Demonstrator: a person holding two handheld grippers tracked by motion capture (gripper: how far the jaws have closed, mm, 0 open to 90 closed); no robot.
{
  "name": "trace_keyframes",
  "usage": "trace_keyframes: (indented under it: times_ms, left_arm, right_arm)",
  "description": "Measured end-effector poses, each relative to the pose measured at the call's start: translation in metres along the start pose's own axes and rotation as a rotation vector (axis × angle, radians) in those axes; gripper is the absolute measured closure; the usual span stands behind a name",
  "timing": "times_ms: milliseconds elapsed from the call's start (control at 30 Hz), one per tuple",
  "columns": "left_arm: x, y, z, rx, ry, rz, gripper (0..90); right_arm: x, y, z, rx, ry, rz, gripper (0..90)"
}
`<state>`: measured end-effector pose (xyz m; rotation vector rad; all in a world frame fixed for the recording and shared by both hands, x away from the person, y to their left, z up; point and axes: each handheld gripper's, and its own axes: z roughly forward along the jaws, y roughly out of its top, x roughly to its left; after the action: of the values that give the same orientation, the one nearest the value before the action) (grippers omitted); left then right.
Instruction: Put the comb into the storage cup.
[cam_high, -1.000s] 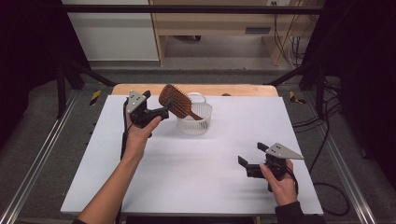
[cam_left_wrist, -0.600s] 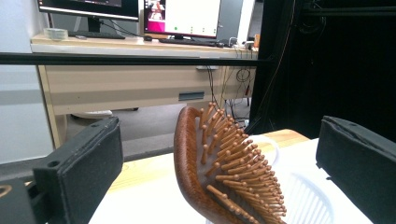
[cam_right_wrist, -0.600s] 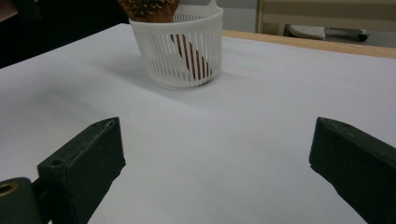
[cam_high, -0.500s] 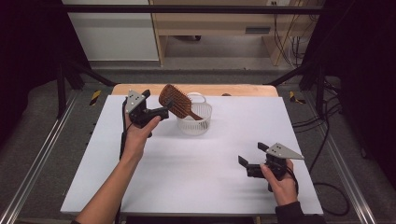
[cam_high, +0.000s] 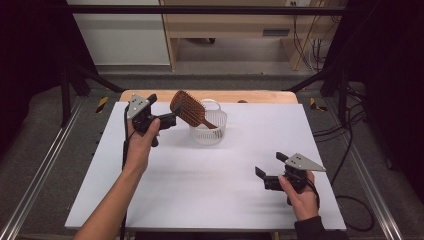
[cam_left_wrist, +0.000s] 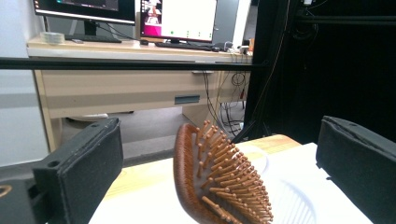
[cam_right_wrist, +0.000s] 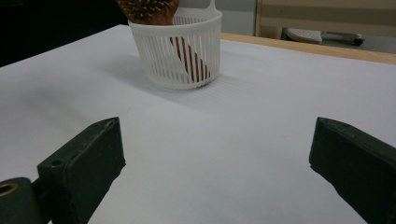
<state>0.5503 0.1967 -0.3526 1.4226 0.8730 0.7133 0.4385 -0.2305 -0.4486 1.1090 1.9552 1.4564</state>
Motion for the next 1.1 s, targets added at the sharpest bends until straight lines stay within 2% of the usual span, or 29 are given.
trace_keyframes:
  times_ms: [533,1100]
  left_arm:
    - [0.03,0.006,-0.05,0.009,0.062,0.003,1.0]
    - [0.047,0.006,-0.105,0.029,0.098,0.043,1.0]
  right_arm:
    - [0.001,0.0,0.001,0.001,0.001,-0.002,3.7]
    - [0.001,-0.001,0.001,0.001,-0.005,-0.009,3.9]
